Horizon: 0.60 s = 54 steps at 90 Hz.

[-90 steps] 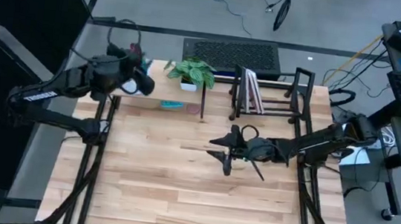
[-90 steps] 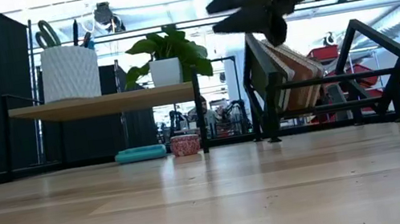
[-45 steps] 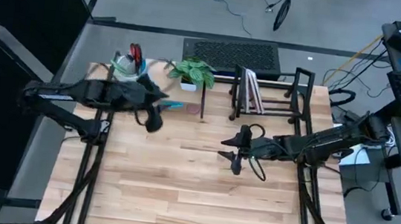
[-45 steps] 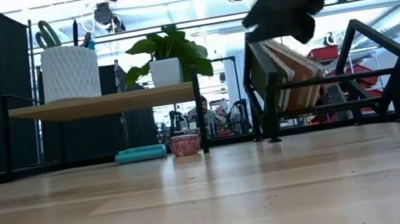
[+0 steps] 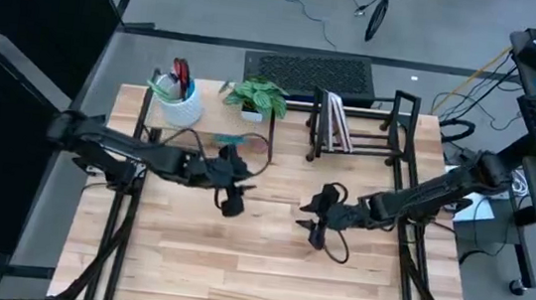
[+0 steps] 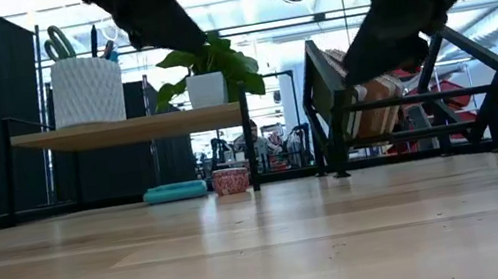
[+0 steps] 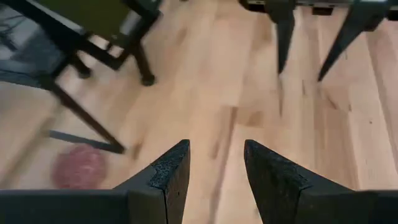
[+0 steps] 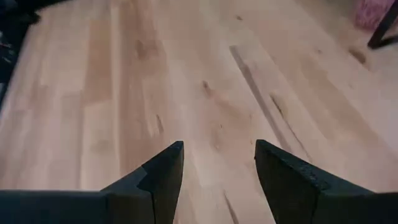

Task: Stock shelves
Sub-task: Remove the white notebook from the black bookshelf

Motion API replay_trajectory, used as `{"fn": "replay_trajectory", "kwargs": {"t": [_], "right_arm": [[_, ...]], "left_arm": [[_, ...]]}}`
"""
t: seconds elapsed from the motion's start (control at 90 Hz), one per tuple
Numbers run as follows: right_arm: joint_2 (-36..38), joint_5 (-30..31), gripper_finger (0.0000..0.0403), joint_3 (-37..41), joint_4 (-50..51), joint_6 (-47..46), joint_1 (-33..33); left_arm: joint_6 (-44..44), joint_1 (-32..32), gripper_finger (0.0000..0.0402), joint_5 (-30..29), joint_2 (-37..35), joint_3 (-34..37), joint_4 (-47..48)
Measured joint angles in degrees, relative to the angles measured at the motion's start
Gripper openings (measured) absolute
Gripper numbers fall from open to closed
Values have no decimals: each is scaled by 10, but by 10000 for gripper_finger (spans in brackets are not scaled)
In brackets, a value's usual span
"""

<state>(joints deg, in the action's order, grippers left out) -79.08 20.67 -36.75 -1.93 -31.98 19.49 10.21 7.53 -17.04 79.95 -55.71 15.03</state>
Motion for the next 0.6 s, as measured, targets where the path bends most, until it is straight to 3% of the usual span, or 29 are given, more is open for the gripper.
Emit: {"fn": "replay_trajectory", "kwargs": {"t": [0.322,0.411,0.522,0.6], "right_arm": [[-27,57,180,0,-1,-9,-4],[6,59,180,-18,10,17,-40],[78,54,180,-63,57,114,-89],[126,85,180,-99,121,162,-127]], "left_arm": [[-11,4,140,-14,-15,3,-19],[-17,4,140,-17,-22,3,-12],[-31,4,140,-26,-35,3,3],[-36,4,140,-37,-41,3,3]]}}
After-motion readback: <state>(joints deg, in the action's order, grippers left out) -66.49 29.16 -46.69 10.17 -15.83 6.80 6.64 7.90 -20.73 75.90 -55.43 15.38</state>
